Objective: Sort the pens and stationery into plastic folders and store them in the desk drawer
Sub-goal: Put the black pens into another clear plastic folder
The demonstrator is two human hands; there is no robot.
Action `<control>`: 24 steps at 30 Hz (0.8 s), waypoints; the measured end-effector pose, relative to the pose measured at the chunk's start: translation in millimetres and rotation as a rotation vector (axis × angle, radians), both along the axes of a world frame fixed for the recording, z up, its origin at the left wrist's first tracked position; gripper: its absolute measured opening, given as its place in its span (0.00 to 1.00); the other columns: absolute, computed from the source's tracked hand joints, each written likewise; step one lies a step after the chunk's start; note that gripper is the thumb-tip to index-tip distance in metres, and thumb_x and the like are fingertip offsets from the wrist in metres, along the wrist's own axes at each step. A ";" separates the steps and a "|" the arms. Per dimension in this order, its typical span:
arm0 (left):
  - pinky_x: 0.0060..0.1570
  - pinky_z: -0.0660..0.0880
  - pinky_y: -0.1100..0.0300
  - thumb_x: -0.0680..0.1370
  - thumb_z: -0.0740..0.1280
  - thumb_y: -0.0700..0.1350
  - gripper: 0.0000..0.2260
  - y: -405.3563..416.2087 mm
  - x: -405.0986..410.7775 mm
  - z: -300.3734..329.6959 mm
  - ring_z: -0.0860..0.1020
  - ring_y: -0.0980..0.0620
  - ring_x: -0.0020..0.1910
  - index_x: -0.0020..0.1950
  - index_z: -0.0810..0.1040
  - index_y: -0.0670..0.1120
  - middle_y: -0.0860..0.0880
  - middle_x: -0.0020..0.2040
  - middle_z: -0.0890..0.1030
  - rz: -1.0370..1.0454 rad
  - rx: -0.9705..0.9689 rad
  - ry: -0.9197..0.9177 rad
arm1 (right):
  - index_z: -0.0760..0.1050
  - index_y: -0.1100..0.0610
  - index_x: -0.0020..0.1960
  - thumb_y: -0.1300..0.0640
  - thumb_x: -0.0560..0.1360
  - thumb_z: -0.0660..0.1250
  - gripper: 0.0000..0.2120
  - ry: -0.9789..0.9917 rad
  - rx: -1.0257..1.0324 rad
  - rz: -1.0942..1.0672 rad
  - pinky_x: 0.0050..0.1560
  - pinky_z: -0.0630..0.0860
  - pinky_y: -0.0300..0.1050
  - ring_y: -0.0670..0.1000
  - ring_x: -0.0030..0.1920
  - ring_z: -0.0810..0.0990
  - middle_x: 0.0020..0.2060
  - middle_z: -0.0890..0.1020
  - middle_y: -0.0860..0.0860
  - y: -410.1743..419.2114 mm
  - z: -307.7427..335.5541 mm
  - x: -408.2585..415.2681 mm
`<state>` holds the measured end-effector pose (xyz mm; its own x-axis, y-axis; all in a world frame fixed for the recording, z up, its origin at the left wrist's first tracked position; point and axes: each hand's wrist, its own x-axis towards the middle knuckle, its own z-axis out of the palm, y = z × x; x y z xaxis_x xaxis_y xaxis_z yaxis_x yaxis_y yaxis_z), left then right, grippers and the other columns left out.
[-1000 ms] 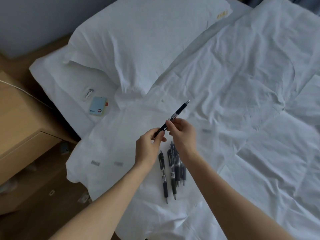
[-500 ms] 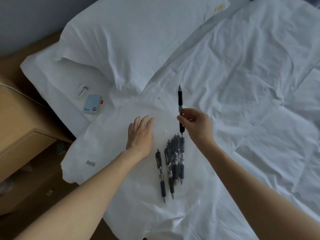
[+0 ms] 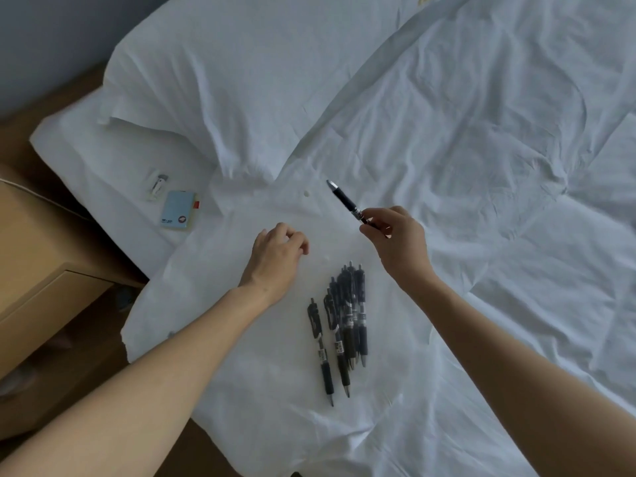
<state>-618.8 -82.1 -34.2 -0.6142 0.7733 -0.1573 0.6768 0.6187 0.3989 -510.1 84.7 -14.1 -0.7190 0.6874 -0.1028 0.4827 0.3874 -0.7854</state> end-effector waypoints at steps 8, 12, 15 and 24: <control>0.66 0.56 0.44 0.68 0.63 0.24 0.18 -0.6 -13.6 11.1 0.71 0.46 0.45 0.46 0.74 0.46 0.51 0.40 0.68 -0.190 0.153 0.318 | 0.80 0.54 0.57 0.61 0.76 0.66 0.11 -0.214 0.119 0.199 0.37 0.63 0.40 0.51 0.44 0.72 0.46 0.73 0.50 14.3 8.2 -19.9; 0.65 0.57 0.37 0.65 0.62 0.22 0.20 6.0 -24.4 19.3 0.70 0.44 0.52 0.46 0.75 0.46 0.49 0.41 0.73 -0.224 0.188 0.414 | 0.80 0.55 0.56 0.61 0.76 0.66 0.10 -0.250 0.023 0.228 0.40 0.67 0.40 0.51 0.40 0.75 0.43 0.78 0.52 9.1 2.6 -17.5; 0.66 0.52 0.35 0.63 0.60 0.22 0.21 12.6 -28.9 21.5 0.66 0.46 0.56 0.46 0.75 0.45 0.45 0.45 0.75 -0.234 0.163 0.459 | 0.81 0.55 0.53 0.62 0.75 0.68 0.09 -0.244 -0.104 0.168 0.31 0.68 0.38 0.49 0.33 0.76 0.39 0.80 0.52 4.8 -0.9 -11.2; 0.66 0.62 0.41 0.62 0.72 0.26 0.19 33.3 -19.0 4.6 0.63 0.45 0.60 0.44 0.76 0.47 0.43 0.56 0.68 -0.247 0.264 0.421 | 0.81 0.55 0.52 0.59 0.74 0.70 0.07 -0.289 -0.189 0.274 0.36 0.73 0.34 0.49 0.38 0.80 0.42 0.82 0.52 -20.4 -9.3 20.2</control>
<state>-637.8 -48.9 -29.6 -0.3779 0.8823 0.2807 0.9235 0.3373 0.1829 -489.9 64.3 -23.3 -0.7954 0.4247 -0.4324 0.5925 0.3941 -0.7026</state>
